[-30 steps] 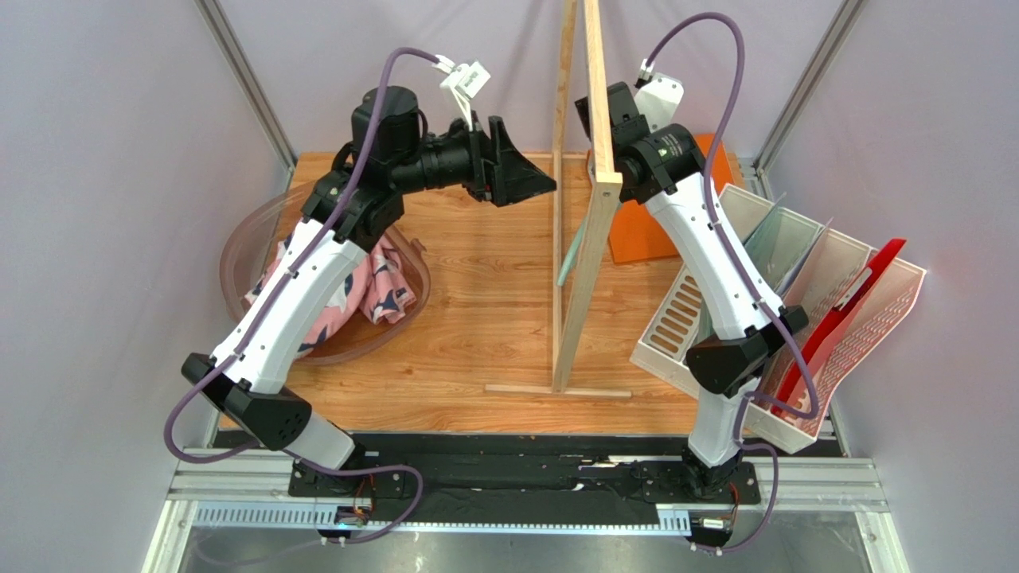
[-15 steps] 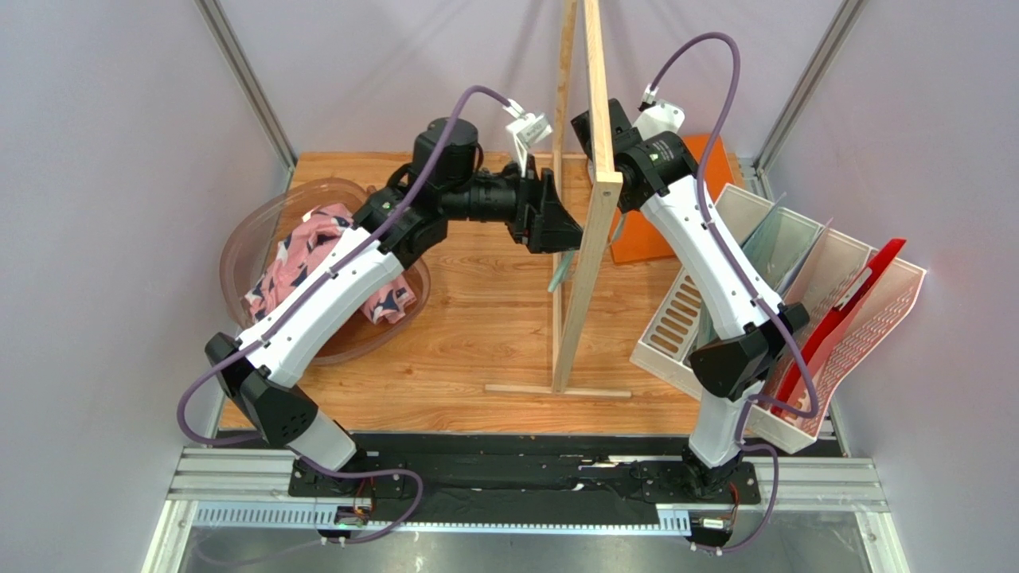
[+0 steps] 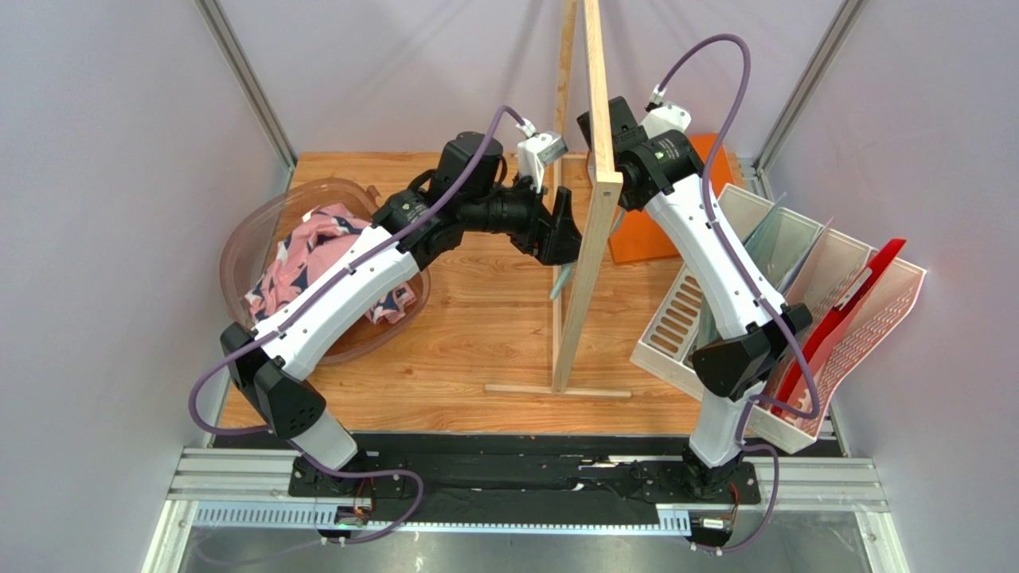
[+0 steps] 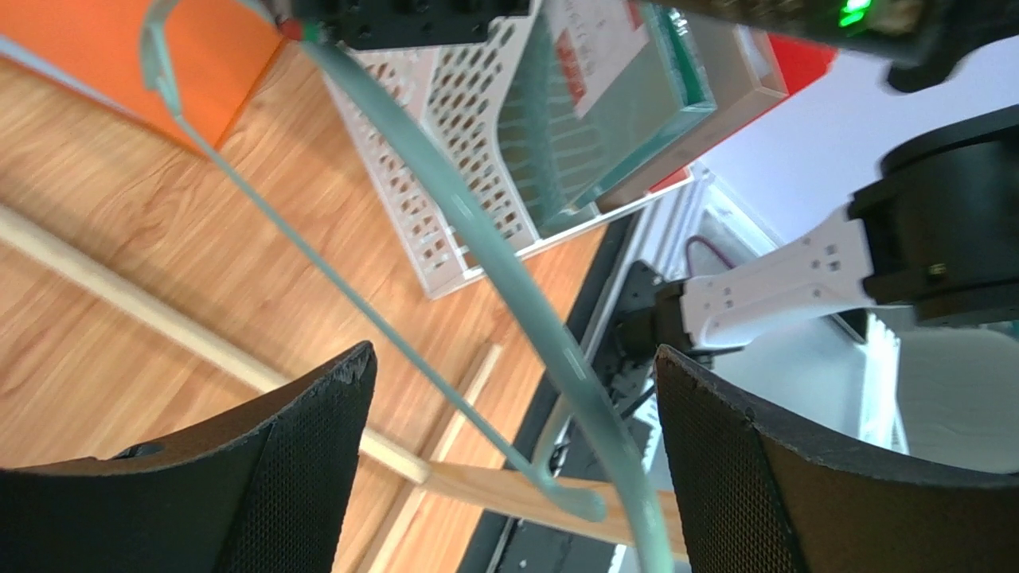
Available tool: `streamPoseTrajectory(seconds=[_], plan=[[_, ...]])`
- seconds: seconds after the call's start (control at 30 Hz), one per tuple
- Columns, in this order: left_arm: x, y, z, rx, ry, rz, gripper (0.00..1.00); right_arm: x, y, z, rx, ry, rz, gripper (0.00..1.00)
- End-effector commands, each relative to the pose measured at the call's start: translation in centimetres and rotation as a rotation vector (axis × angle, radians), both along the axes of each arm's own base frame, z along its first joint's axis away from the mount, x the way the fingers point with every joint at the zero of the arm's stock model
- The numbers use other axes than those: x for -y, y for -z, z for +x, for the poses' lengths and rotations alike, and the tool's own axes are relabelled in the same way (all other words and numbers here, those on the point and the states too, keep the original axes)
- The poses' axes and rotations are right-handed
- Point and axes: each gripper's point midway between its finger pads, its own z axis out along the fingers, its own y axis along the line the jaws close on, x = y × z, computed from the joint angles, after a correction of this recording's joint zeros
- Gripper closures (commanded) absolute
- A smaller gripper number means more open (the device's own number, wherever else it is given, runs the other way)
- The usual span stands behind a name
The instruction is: Remove the shorts from the hanger
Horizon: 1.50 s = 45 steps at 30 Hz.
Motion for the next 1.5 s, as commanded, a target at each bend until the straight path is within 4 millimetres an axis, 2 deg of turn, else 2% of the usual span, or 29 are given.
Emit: streamPoseTrajectory(seconds=[0.0,0.1,0.2,0.23,0.3,0.43,0.47,0.53,0.57,0.6,0.63,0.67,0.7,0.73,0.77,0.8,0.83,0.87,0.9,0.93,0.97,1.1,1.2,1.23,1.3,1.4,1.43,1.47], plan=[[-0.5,0.2,1.0,0.065,-0.041,0.058,0.12,0.2,-2.1,-0.3,0.061,0.023,0.063,1.0],[-0.2,0.3,1.2,0.052,-0.038,0.065,0.2,0.2,-1.9,-0.6,0.048,0.028,0.07,1.0],[0.0,1.0,1.5,0.034,-0.034,0.087,0.32,0.1,-1.6,-1.0,0.032,0.03,0.083,1.0],[0.2,1.0,1.4,0.031,-0.027,0.086,0.41,0.1,-1.5,-1.1,0.027,0.032,0.084,1.0],[0.3,1.2,1.6,0.021,-0.032,0.095,0.46,0.1,-1.3,-1.3,0.018,0.033,0.095,1.0],[0.2,1.9,1.8,0.003,-0.031,0.135,0.97,-0.1,-1.5,-1.6,0.019,0.031,0.133,1.0],[0.0,2.0,1.8,0.001,-0.034,0.144,1.0,-0.3,-1.6,-1.6,0.018,0.025,0.139,1.0],[-0.6,1.9,2.1,-0.001,-0.068,0.154,1.0,0.1,-1.3,-2.0,0.008,0.025,0.136,1.0],[-0.9,2.1,2.0,-0.018,-0.064,0.158,1.0,-0.1,-1.1,-2.2,-0.003,0.005,0.149,0.88],[-1.1,1.9,1.8,-0.031,-0.059,0.15,1.0,0.1,-1.8,-2.6,0.012,-0.014,0.163,0.81],[-1.2,1.7,1.4,-0.052,-0.043,0.131,1.0,-0.3,-2.2,-2.2,0.045,-0.033,0.191,0.77],[-1.4,1.4,1.8,-0.05,-0.05,0.11,1.0,-0.5,-0.6,-2.4,0.001,-0.083,0.198,0.68],[-1.8,1.4,1.5,-0.059,-0.045,0.097,1.0,-0.7,-0.6,-2.6,0.01,-0.111,0.213,0.61],[-1.9,1.1,1.1,-0.076,-0.035,0.077,1.0,-0.8,-2.3,-2.7,0.077,-0.14,0.252,0.52],[-2.3,1.0,1.4,-0.085,-0.043,0.069,1.0,-0.9,-1.0,-3.3,0.044,-0.195,0.248,0.48],[-2.6,0.9,1.3,-0.094,-0.043,0.063,1.0,-0.9,-1.2,-3.5,0.06,-0.219,0.256,0.38],[-2.8,0.8,1.1,-0.11,-0.034,0.054,1.0,-0.8,-2.7,-4.0,0.112,-0.245,0.275,0.31],[-3.0,0.8,1.1,-0.138,-0.041,0.049,1.0,-0.6,-2.5,-4.4,0.106,-0.26,0.277,0.26],[-3.5,0.8,1.2,-0.149,-0.052,0.043,1.0,-0.4,-2.1,-4.8,0.096,-0.282,0.263,0.12],[-3.6,0.7,1.1,-0.162,-0.041,0.031,1.0,-0.1,-3.1,-5.2,0.127,-0.306,0.267,0.09],[-3.6,0.3,1.1,-0.171,-0.047,0.013,1.0,-0.4,-3.3,-5.6,0.125,-0.342,0.274,0.0],[-4.4,-0.6,0.5,-0.249,-0.031,-0.076,1.0,0.0,-4.4,-7.3,0.145,-0.417,0.24,0.0],[-5.6,-1.7,-0.2,-0.295,-0.025,-0.147,1.0,1.7,-5.2,-8.8,0.155,-0.39,0.207,0.0],[-6.6,-2.2,0.0,-0.306,-0.03,-0.173,1.0,2.5,-5.3,-9.3,0.15,-0.377,0.194,0.0],[-8.3,-3.8,-0.1,-0.327,-0.054,-0.228,1.0,3.7,-6.0,-10.5,0.16,-0.352,0.19,0.0],[-9.9,-6.4,-0.5,-0.361,-0.067,-0.322,1.0,4.5,-6.4,-11.9,0.166,-0.342,0.195,0.0],[-10.8,-7.5,0.3,-0.329,-0.088,-0.365,1.0,4.6,-6.5,-12.1,0.17,-0.33,0.203,0.0],[-11.3,-8.1,0.1,-0.34,-0.095,-0.399,1.0,4.7,-6.5,-12.3,0.168,-0.326,0.207,0.0]])
